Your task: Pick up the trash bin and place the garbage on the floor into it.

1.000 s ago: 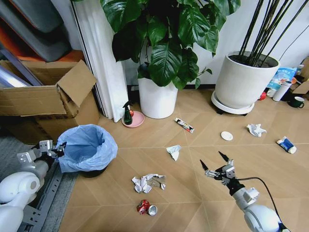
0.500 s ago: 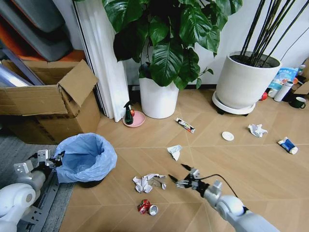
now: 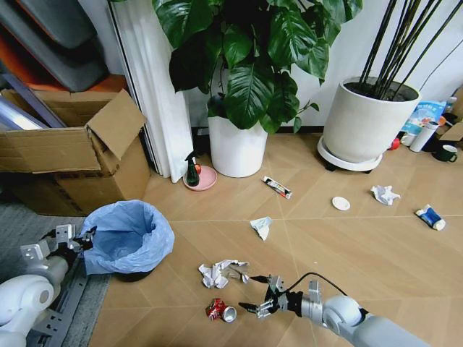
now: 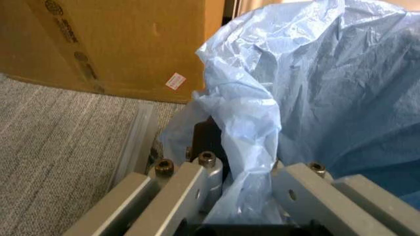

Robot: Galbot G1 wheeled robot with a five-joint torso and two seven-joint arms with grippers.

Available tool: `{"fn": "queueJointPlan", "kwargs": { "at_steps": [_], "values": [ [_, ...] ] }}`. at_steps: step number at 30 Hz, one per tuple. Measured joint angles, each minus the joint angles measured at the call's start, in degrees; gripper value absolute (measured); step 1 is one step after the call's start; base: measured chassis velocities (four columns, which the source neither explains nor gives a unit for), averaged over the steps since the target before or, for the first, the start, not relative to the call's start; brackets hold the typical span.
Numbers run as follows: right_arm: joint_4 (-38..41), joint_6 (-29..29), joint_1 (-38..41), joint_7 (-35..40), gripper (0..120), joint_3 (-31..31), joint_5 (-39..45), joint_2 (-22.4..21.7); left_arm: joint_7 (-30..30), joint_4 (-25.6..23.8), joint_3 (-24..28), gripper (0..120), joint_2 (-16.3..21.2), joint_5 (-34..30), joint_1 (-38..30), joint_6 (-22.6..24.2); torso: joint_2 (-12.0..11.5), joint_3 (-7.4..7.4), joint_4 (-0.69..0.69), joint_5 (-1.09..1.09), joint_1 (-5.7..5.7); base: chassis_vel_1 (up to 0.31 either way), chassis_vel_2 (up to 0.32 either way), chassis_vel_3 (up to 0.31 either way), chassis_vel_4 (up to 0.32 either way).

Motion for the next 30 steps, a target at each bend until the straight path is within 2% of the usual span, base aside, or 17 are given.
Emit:
{"fn": "queueJointPlan", "kwargs": {
  "at_steps": [5,13,30],
  "values": [
    [-1.4,-0.6,3.9,0.0,100,-5.2,0.2,0.0,0.0,0.2,0.1,0,0.0,0.1,-0.1,0.0,0.0,0.0,0.0,-0.02,0.0,0.0,0.0,0.0,0.0],
    [-7.5,-0.9,10.5,-0.3,100,-14.2,0.6,2.7,-0.1,0.0,-0.2,0,-0.3,0.5,0.4,-0.1,0.0,0.0,0.0,0.0,0.0,0.0,0.0,0.0,0.0],
    [-16.7,-1.2,18.4,-1.2,100,-23.5,-0.1,7.4,0.1,-0.6,-1.7,0,0.6,0.3,1.7,-0.5,0.0,0.0,0.0,-0.01,0.0,0.0,0.0,0.0,0.0]
  ]
}}
